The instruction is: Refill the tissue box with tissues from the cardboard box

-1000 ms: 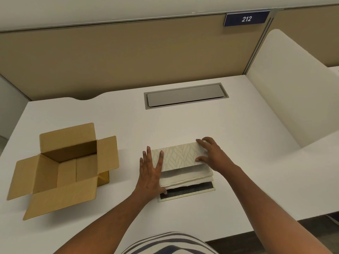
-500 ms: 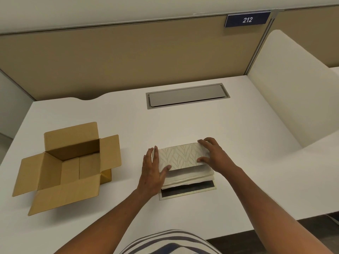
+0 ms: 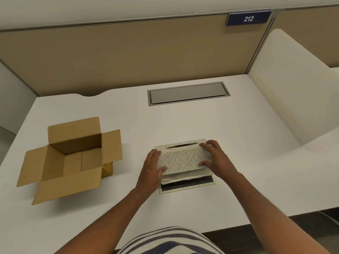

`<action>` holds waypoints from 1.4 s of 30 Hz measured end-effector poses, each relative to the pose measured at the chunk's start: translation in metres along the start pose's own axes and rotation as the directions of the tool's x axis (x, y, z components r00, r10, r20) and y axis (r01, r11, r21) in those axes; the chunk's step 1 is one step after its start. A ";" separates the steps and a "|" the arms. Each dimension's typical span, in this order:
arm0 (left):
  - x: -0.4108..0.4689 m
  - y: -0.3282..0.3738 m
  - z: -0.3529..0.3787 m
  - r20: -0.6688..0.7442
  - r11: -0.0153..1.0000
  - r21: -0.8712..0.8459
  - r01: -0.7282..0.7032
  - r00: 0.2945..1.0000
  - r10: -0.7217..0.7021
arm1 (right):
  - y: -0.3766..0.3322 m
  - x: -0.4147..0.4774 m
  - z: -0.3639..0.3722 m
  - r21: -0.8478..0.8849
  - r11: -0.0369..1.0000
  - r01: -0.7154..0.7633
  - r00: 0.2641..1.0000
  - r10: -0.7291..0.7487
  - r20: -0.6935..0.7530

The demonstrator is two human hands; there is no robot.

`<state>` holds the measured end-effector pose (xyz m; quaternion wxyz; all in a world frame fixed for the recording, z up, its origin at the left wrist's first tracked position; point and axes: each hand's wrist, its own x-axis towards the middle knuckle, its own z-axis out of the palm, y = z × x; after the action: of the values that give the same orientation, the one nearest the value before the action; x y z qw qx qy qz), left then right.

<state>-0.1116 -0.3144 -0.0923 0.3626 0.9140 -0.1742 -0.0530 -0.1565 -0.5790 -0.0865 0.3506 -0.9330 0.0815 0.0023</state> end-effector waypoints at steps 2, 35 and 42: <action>-0.009 -0.001 0.004 -0.011 1.000 0.024 0.007 1.000 -0.007 | 0.003 -0.008 0.004 -0.010 1.000 -0.001 1.000 0.001 0.000; -0.054 -0.015 0.020 0.025 0.919 0.288 -0.269 0.961 0.274 | 0.031 -0.079 0.054 -0.099 0.995 -0.004 0.992 -0.009 -0.128; -0.039 -0.003 -0.004 -0.039 0.947 0.229 -0.223 0.970 0.238 | 0.012 -0.075 0.046 -0.382 0.924 0.018 0.957 -0.127 -0.262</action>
<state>-0.1467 -0.2955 -0.0923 0.2669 0.9235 -0.2726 0.0400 -0.2301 -0.5464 -0.1247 0.1500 -0.9758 0.0937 -0.1283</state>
